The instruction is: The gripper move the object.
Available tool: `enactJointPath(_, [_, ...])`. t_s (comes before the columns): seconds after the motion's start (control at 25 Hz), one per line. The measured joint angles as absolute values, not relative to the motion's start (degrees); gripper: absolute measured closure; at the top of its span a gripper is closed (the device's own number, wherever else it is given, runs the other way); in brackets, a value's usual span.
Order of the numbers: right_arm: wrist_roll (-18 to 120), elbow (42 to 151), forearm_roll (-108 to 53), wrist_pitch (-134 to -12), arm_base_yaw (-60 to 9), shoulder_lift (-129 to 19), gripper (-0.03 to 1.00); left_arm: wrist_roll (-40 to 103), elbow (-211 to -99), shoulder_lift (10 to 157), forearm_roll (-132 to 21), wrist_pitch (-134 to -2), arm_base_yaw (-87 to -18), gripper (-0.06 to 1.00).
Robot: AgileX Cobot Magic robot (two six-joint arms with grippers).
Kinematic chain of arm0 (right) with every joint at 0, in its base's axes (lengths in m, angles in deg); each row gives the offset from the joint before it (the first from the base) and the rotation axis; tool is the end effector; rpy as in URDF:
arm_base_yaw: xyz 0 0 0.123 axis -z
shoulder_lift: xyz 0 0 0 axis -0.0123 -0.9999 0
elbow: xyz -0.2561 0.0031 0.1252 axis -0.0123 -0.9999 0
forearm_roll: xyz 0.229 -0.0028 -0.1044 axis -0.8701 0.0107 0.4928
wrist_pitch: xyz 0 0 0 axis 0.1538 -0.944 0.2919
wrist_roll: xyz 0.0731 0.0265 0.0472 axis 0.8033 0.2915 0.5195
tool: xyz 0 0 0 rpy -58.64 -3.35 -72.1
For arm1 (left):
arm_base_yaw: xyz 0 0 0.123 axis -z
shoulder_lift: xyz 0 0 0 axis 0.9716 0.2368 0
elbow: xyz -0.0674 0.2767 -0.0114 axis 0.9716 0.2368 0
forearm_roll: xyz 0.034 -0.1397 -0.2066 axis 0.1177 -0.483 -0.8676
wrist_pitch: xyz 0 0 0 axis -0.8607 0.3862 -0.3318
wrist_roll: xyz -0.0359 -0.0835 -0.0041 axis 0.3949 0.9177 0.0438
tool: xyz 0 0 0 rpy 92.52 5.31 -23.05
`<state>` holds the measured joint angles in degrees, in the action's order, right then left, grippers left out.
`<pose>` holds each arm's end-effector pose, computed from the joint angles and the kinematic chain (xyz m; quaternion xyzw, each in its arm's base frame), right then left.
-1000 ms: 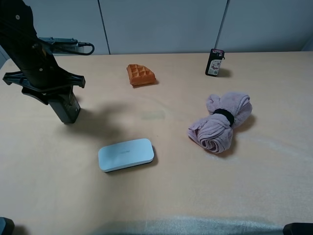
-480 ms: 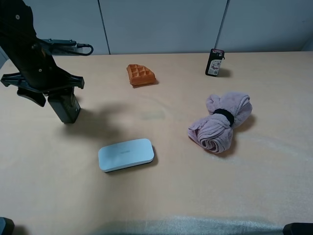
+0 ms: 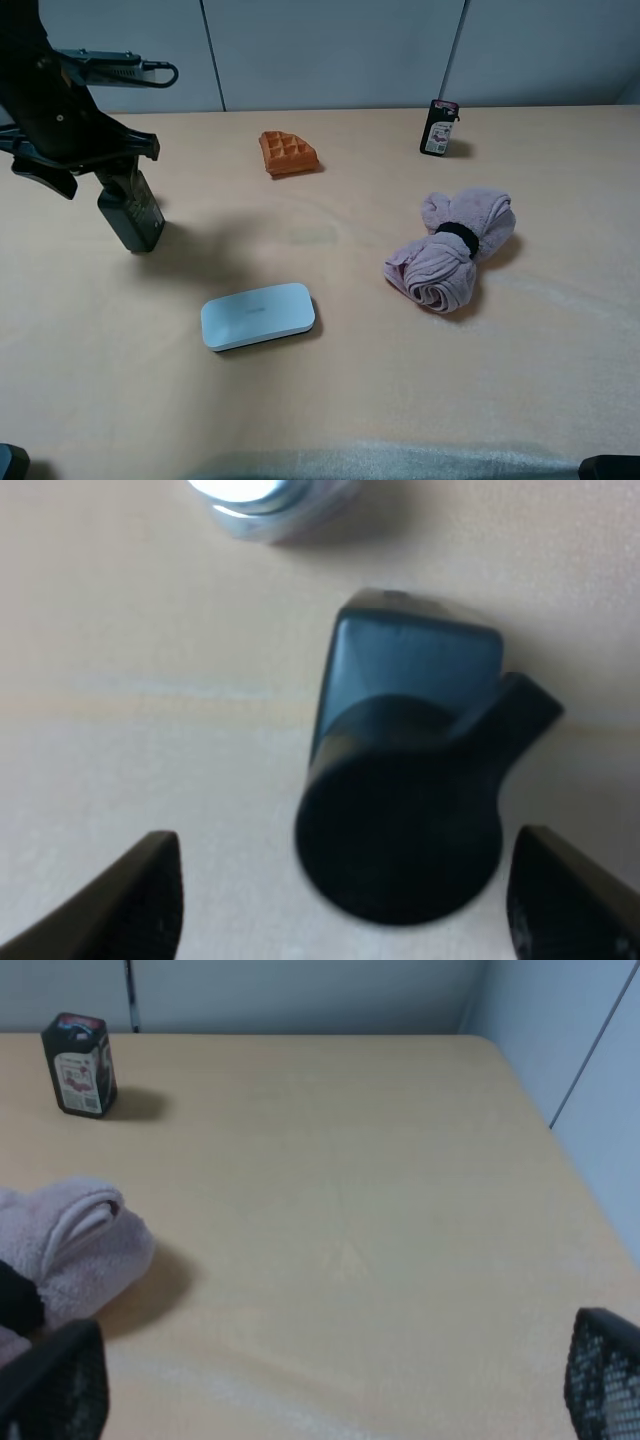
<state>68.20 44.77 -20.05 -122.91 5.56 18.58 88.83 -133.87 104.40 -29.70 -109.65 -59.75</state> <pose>-0.0042 0.0010 0.2792 0.0037 0.8442 -0.0523 0.5334 0.3001 -0.0750 0.2054 0.0044 0.9892 0.0377 0.1415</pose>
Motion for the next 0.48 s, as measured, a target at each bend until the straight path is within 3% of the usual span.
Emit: enactJointPath(0.48, [68.2, 44.8, -20.0, -122.9, 5.6, 18.6, 0.27, 88.9, -137.9, 89.3, -28.3, -116.6, -59.8, 0.21])
